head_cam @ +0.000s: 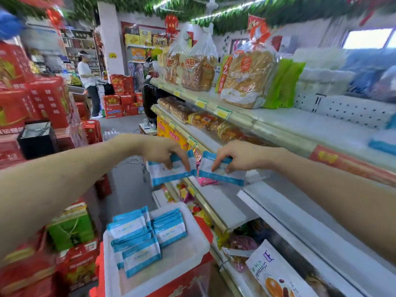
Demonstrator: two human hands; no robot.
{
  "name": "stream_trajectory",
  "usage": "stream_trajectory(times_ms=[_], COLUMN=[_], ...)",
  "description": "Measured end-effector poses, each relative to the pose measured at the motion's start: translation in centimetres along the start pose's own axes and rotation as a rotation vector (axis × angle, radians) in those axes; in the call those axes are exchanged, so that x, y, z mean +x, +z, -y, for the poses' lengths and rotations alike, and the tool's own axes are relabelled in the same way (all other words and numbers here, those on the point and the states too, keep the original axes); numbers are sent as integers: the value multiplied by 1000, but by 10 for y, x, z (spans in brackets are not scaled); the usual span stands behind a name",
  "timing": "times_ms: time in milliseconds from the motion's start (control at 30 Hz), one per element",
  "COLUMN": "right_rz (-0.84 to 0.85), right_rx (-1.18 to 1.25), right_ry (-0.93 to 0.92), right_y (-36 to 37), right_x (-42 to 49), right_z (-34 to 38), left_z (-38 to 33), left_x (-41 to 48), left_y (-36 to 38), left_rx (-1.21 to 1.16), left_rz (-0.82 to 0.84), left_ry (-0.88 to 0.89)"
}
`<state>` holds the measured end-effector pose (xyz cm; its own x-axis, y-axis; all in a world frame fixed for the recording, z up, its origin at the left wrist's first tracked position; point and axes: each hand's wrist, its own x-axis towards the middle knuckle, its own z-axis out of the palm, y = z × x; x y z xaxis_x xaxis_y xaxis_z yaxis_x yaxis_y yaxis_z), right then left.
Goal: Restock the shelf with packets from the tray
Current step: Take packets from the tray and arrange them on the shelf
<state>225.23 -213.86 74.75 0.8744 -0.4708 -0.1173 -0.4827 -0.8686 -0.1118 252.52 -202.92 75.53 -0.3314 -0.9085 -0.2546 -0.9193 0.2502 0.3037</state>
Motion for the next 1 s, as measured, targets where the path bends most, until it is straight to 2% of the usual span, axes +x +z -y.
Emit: stream_trajectory(times_ms=[200,500,733,900,1000], right_rz=[-166,-290,-302,-294,-288], right_rx=[52,-30,-37,31,54], right_ry=[133,339,603,833,912], right_y=[-91,-161,-158,-138,-124], right_x=[-84,-254,-408,-503,-541], right_z=[-30,-80,-107,-102,-99], left_z=[-88,-235,-377,-470,-515], left_x=[34,101,165,196,205], left_y=[-87,-138,-137,-117,-101], left_rx=[131,216,204,239,255], left_rz=[-79,-169,-188,-119,-87], left_ry=[58,301,586,765,858])
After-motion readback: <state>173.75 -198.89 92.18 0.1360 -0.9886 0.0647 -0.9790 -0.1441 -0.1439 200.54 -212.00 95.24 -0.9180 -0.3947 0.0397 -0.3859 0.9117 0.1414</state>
